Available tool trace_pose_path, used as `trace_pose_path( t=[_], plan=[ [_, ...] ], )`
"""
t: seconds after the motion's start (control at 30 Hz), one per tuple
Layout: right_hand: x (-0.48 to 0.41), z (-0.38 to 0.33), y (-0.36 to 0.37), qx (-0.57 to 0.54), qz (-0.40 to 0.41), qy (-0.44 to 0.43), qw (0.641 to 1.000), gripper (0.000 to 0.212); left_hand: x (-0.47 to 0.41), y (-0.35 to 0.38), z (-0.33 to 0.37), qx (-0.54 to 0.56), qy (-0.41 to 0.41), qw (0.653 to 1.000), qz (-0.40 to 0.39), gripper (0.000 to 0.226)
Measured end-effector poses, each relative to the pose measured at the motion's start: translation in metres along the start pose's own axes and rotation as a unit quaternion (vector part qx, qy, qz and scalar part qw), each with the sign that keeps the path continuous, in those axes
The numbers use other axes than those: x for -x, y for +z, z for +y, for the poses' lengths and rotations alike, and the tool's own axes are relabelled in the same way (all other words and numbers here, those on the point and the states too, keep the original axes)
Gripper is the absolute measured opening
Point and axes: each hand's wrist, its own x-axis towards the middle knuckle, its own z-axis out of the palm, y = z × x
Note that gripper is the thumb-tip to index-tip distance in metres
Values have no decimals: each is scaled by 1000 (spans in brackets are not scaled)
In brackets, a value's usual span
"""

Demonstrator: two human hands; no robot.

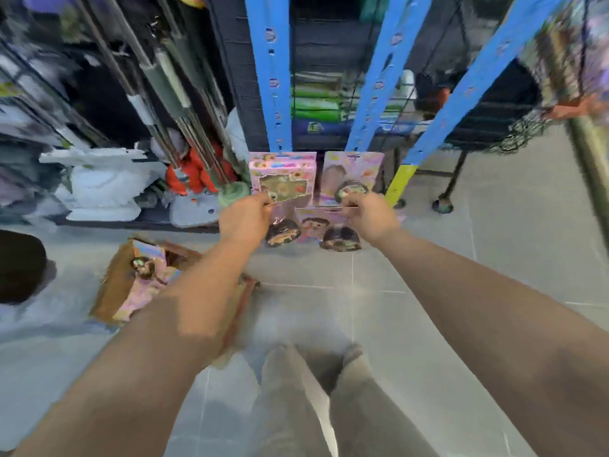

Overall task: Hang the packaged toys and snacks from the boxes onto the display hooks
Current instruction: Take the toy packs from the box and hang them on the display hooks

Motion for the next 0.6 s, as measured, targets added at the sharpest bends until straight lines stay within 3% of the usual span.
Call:
trace_pose_path(
  t=[0.27, 0.6],
  plan=[
    [-3, 82, -71, -87, 65, 51, 993, 8, -41, 16, 121, 8, 42, 999, 18, 18],
    [-57, 104, -111, -141, 59, 67, 986, 10, -117, 9, 170, 129, 12, 991, 42, 20]
  ],
)
